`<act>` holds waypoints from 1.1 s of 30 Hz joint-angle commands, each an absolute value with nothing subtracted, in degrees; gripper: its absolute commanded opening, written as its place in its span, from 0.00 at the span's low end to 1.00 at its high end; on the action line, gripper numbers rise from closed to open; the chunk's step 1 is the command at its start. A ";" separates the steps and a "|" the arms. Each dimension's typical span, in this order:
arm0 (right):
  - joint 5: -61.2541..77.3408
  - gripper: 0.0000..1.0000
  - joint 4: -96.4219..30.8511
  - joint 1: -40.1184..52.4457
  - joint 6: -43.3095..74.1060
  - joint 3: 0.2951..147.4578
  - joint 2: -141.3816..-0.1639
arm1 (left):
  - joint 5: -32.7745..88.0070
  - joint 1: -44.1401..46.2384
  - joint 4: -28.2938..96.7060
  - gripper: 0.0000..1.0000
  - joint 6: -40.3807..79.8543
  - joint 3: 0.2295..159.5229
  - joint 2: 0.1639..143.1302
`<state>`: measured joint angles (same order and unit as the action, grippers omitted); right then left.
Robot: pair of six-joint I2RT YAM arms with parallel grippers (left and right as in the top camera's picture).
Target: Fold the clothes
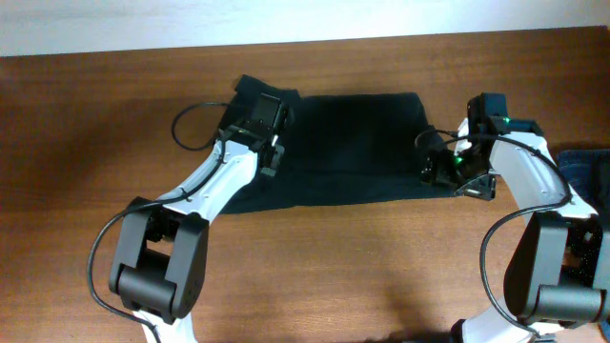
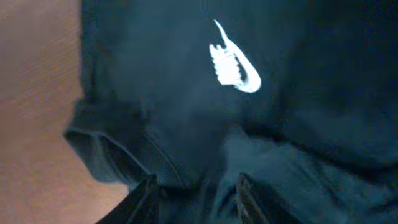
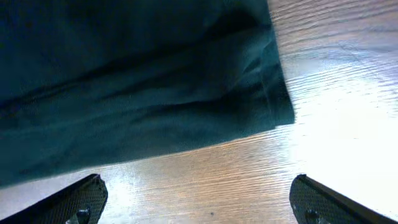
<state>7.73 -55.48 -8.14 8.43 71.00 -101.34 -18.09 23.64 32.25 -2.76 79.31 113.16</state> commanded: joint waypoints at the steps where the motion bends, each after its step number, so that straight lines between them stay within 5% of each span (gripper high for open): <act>1: 14.17 0.97 -55.75 -7.77 0.84 70.65 -101.54 | -19.73 22.52 31.99 0.40 -0.73 80.55 113.56; 6: 16.56 0.71 -56.03 -7.77 -2.61 70.65 -101.54 | -12.16 21.96 41.67 0.37 1.76 89.01 112.97; 10: 18.33 0.10 -57.28 -7.53 -2.59 70.65 -101.54 | -3.27 21.96 52.21 0.28 1.76 96.05 112.79; 11: 18.50 0.04 -57.45 -7.25 -2.59 70.65 -101.54 | -1.50 21.96 54.22 0.28 1.76 96.57 112.79; 17: 17.82 0.04 -55.31 -4.27 -2.57 70.65 -101.62 | 0.71 21.96 61.87 0.21 2.39 94.41 113.27; 33: 17.10 0.04 -51.70 -0.36 -1.41 69.32 -101.67 | -3.77 21.96 55.88 0.15 2.39 86.11 113.58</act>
<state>16.86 -52.53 -1.26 -1.91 70.78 -101.34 -1.80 22.04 56.97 1.78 86.30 113.16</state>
